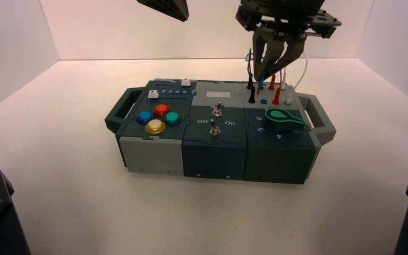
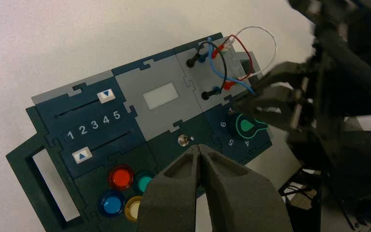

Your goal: Pull the blue wire.

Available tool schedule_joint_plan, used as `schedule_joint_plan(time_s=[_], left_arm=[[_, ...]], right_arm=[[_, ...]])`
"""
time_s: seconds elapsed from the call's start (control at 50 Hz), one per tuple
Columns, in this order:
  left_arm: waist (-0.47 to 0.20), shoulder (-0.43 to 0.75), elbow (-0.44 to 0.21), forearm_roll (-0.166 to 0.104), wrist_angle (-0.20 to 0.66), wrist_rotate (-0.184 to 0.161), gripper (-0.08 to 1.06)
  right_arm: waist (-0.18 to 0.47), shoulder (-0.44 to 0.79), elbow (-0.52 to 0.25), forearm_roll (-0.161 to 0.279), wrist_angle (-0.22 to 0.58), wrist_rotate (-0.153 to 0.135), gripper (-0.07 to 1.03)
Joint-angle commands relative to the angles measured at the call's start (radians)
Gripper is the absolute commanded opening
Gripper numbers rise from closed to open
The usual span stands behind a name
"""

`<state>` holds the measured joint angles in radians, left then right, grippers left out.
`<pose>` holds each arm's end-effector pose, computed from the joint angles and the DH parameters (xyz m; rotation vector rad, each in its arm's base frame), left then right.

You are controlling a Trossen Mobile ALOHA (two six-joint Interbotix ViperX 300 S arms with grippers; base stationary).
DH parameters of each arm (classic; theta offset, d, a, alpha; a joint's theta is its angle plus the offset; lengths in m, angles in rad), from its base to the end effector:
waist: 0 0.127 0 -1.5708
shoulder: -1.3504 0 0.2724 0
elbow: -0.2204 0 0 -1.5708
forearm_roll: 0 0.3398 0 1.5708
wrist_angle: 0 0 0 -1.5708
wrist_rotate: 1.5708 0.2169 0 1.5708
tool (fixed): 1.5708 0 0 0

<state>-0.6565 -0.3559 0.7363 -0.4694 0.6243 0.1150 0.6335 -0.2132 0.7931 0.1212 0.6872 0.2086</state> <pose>0.2820 -0.2897 0.1004 -0.0463 1.0713 -0.7096 0.2736 0.2216 0.0071 -0.1006 1.3080 0.4157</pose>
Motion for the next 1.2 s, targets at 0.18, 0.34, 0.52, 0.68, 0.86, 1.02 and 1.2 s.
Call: schedule_joint_plan(time_s=[0.18,0.34,0.52,0.68,0.86,1.02,1.2], left_arm=[[-0.002,-0.005,-0.031,0.003,-0.017,0.002,-0.03],[-0.002,-0.003,-0.025,0.003,-0.043,0.002,-0.03],[-0.002,-0.002,-0.026,0.005,-0.058,0.002,-0.03],[-0.002,0.0,-0.025,0.005,-0.081,0.002,-0.03],[-0.002,0.002,-0.025,0.003,-0.098,0.002,-0.03],[-0.002,0.005,-0.025,0.005,-0.098,0.002,-0.03],[-0.002,0.005,-0.021,0.003,-0.098,0.002,-0.03]], right_arm=[[0.008,-0.107,0.052,0.003,0.023,-0.012,0.56],[0.008,-0.152,0.094,0.003,0.023,-0.043,0.57],[0.006,-0.219,0.121,0.0,0.06,-0.083,0.57],[0.0,-0.293,0.133,0.0,0.103,-0.123,0.57],[-0.002,-0.357,0.153,-0.002,0.117,-0.14,0.57],[-0.002,-0.383,0.176,-0.003,0.118,-0.141,0.57],[-0.002,-0.383,0.184,-0.008,0.118,-0.143,0.57]])
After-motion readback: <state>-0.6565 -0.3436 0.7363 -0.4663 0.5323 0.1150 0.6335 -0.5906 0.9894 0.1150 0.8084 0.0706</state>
